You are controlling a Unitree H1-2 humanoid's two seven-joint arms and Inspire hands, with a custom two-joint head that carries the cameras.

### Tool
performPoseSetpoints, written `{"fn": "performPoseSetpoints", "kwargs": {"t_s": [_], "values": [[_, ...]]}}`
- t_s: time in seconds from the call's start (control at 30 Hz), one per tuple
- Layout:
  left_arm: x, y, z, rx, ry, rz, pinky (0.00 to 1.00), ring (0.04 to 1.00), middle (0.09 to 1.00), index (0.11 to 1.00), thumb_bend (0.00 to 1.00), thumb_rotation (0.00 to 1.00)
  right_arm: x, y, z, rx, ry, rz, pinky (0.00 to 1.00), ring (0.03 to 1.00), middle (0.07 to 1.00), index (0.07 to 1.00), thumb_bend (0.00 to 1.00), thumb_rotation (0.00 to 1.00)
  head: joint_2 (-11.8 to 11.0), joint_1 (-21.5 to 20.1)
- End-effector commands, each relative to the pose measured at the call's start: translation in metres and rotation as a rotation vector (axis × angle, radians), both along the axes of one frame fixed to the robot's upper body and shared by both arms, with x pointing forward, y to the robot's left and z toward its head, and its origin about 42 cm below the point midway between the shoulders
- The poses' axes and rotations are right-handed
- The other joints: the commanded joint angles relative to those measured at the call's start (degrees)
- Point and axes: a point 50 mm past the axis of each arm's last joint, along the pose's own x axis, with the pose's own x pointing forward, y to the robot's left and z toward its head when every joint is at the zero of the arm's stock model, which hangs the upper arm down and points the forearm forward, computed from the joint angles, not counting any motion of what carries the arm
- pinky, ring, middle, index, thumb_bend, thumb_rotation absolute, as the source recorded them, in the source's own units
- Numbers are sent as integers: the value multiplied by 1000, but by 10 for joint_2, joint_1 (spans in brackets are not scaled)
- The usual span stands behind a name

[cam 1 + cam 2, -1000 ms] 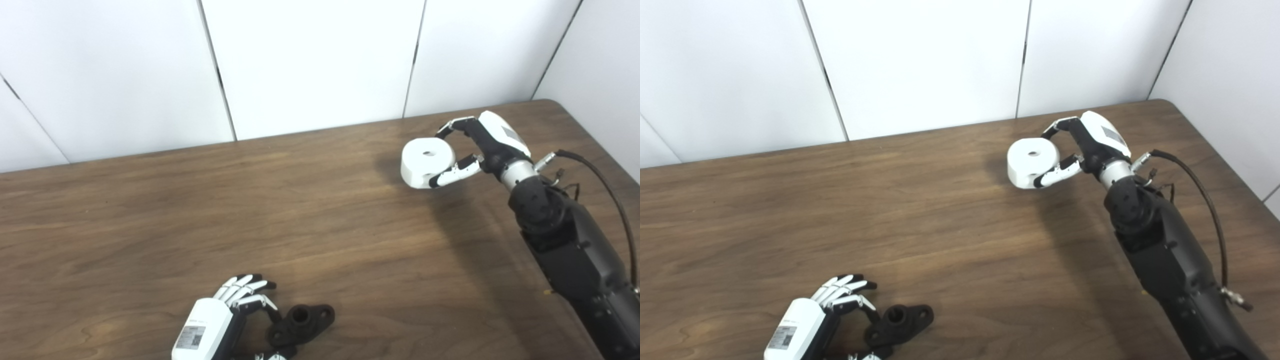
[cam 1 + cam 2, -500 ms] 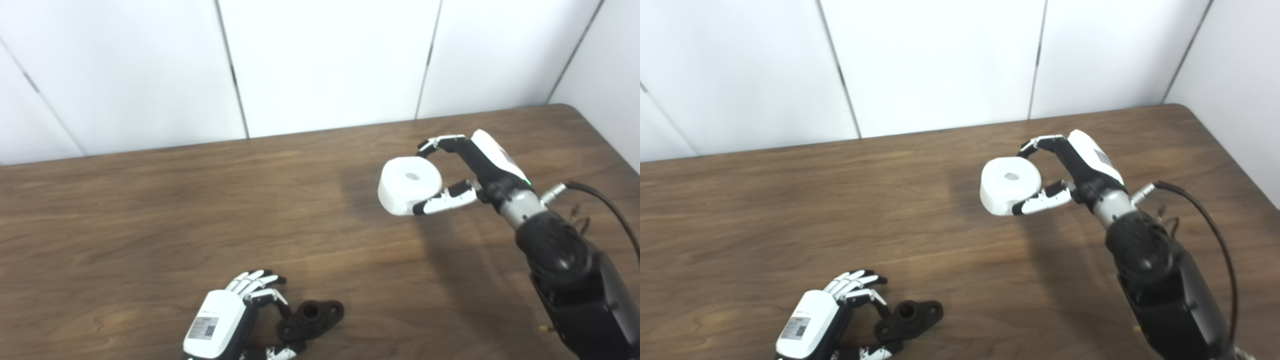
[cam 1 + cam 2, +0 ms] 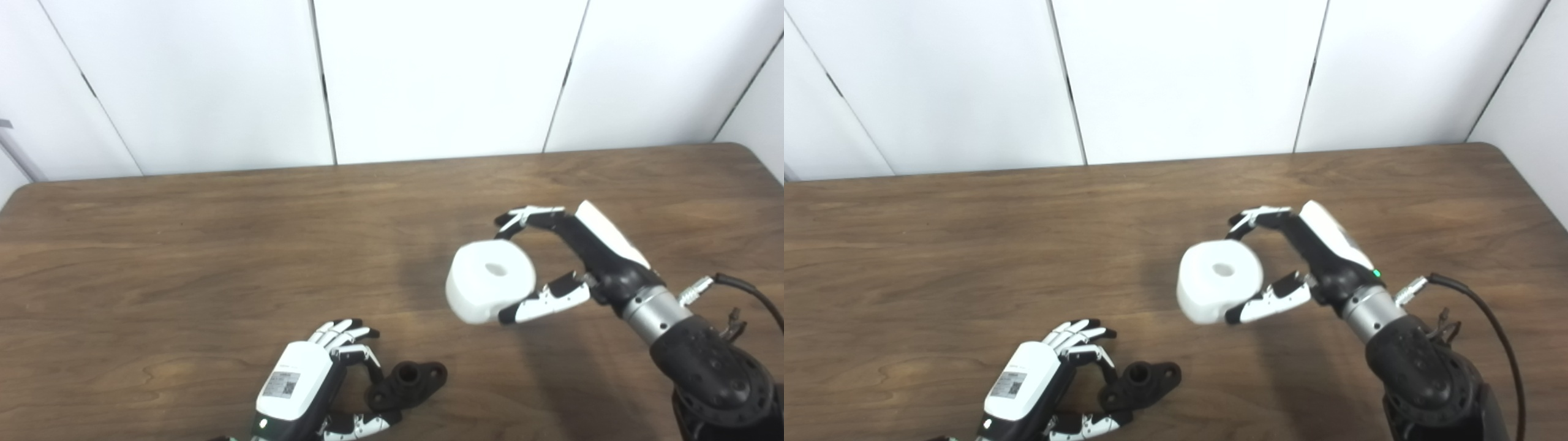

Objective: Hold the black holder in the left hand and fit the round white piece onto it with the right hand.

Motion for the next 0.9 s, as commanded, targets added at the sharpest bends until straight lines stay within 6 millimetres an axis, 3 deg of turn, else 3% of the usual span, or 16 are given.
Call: {"fn": "performPoseSetpoints", "kwargs": {"t_s": [0.0, 0.43, 0.87], "values": [[-13, -1, -30, 120, 163, -32, 896, 895, 820, 489, 516, 46, -6, 5, 11, 0, -40, 17, 886, 885, 788, 483, 523, 139, 3, -2], [-11, -5, -27, 104, 160, -36, 902, 896, 817, 489, 516, 45, -14, 30, -4, 16, 46, 77, 824, 899, 789, 483, 524, 137, 14, -2], [-11, -12, -24, 114, 162, -42, 901, 896, 821, 489, 515, 47, -14, 53, -13, 55, 66, 110, 871, 913, 795, 482, 524, 135, 21, 1]]}}
